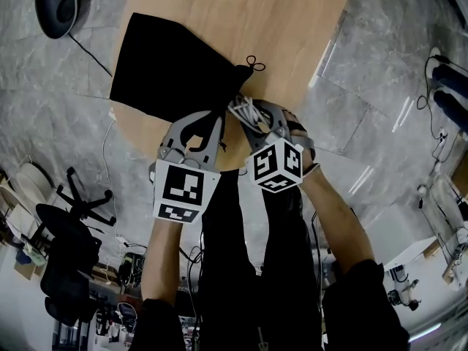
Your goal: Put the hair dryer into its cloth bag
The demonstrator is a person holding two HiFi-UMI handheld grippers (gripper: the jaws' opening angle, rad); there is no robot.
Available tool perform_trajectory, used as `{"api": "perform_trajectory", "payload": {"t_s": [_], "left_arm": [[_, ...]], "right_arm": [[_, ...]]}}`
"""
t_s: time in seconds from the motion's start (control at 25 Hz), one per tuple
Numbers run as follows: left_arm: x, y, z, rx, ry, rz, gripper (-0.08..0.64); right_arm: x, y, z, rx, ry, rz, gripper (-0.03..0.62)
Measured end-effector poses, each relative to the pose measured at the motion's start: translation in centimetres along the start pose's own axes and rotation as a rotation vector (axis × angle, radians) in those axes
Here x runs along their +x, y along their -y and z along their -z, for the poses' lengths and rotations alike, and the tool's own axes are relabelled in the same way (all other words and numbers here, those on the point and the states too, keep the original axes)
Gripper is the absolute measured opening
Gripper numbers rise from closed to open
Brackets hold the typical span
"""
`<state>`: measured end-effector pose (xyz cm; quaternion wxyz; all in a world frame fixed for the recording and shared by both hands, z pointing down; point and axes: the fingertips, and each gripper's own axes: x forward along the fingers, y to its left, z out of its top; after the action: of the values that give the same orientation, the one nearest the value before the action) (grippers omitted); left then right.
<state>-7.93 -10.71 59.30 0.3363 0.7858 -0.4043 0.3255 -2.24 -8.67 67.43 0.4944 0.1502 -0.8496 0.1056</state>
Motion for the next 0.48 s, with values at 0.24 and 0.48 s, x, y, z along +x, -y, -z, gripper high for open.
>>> {"api": "perform_trajectory", "payload": {"t_s": [0.24,0.48], "left_arm": [[-0.4,-0.3,0.3,0.0,-0.004,0.017,0.026],[0.2,1.7,0.3,0.042,-0.009,0.035,0.026]], "right_arm": [[-3.5,-0.4,2.0,0.03,-0.088,-0.002,0.149],[-3.1,-0.5,1.3,0.018,-0.11,-0.028,0.149]]}}
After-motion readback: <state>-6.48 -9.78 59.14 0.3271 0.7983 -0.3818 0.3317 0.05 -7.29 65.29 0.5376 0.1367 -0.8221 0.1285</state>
